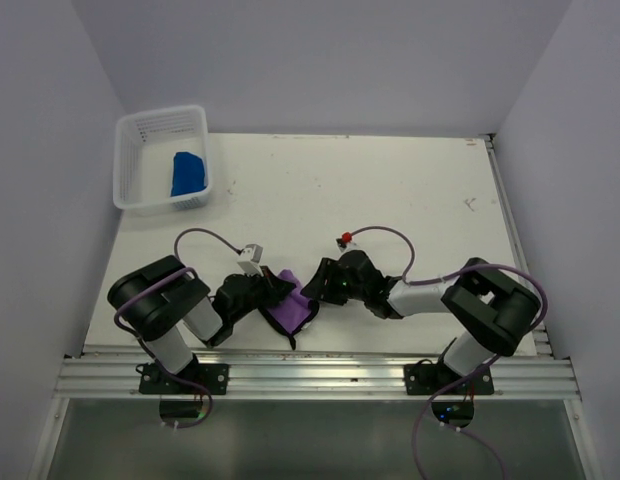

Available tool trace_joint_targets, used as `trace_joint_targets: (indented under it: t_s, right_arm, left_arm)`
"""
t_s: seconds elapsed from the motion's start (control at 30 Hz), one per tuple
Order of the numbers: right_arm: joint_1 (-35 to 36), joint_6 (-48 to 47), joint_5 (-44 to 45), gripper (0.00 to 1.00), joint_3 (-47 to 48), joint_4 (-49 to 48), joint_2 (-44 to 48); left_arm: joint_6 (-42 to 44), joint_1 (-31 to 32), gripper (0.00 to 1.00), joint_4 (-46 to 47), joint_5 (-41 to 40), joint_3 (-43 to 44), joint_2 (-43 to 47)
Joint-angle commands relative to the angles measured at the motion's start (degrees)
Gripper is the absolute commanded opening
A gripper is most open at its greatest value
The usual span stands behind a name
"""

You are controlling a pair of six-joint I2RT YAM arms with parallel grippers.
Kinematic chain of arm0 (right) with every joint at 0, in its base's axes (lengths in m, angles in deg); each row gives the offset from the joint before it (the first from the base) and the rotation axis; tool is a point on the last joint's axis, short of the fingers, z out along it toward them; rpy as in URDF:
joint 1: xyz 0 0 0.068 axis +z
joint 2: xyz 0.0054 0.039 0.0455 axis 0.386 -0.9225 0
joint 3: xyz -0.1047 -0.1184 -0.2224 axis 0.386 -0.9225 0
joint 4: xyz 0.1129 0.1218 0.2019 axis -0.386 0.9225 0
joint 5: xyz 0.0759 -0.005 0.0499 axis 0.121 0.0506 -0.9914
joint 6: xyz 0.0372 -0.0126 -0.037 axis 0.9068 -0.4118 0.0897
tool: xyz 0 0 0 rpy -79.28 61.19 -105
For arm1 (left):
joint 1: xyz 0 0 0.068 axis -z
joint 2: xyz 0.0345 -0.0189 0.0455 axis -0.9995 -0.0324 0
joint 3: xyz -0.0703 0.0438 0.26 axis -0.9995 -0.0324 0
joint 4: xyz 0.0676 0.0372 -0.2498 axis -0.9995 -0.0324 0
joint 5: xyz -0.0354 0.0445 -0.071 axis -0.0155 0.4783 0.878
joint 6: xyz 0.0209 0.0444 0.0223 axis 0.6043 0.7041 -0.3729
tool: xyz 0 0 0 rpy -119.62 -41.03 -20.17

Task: Roll the towels
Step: Roll the towel

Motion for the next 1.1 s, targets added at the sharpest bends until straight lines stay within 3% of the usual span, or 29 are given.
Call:
trace_joint_targets:
  t_s: [0.0, 0.23, 0.63, 0.83, 1.07]
  right_arm:
    - [0.03, 0.72, -2.41, 0.5, -0.13, 0.22, -0.76]
    - [0.38, -0.51, -4.52, 0.48, -1.89, -1.09, -1.55]
    - [4.25, -3.76, -1.63, 0.49, -0.4, 5.49, -1.82]
    - [5.39, -6.05, 2.86, 0.38, -0.05, 11.02, -1.55]
    - [7.85, -8.42, 7.25, 0.17, 2.85, 15.86, -0.76]
  left_arm:
    - [2.55, -0.02, 0.0, -5.94, -2.36, -0.68, 0.18]
    - [3.17, -0.02, 0.0, -8.48, -3.06, -0.15, 1.58]
    - [3.43, -0.02, 0.0, -9.63, -4.12, 0.38, 1.76]
    - [3.69, -0.1, 0.0, -10.77, -4.38, 0.9, 2.55]
    - [3.87, -0.19, 0.0, -12.88, -4.82, 2.04, 4.13]
